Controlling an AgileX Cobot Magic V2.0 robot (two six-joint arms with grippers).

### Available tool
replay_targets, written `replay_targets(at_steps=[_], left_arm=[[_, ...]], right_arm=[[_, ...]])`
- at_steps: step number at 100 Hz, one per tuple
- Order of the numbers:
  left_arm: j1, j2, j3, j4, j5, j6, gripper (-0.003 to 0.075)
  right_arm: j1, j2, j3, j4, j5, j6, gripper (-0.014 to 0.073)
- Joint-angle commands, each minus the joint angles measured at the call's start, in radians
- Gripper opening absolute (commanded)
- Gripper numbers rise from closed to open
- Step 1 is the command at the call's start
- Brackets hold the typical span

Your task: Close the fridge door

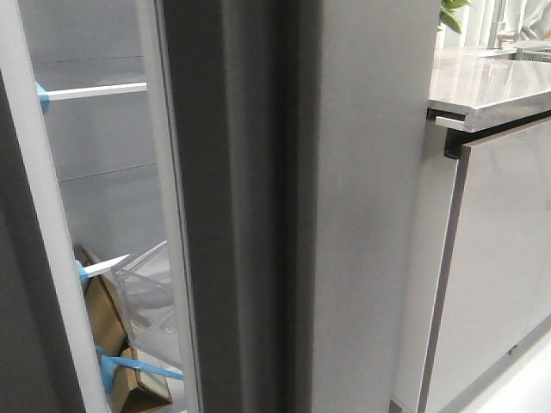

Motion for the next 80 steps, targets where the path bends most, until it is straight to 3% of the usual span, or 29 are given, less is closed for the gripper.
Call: replay_targets(at_steps=[1, 39, 80], left_arm=[[-0.001, -0.010, 0.035, -0.004, -0.073, -0.004, -0.0020], [-0.001, -0.010, 0.035, -0.004, -0.073, -0.004, -0.0020], [-0.001, -0.010, 0.035, -0.004, -0.073, -0.004, -0.0020]], right_arm=[[0.050, 0.100, -0.145, 0.013, -0.008, -0.054, -0.0045], [0.411, 0.502, -0.580, 0.057, 0.072, -0.241, -0.0045], [0.581, 0.833, -0.876, 0.057, 0.081, -0.294, -0.0044]])
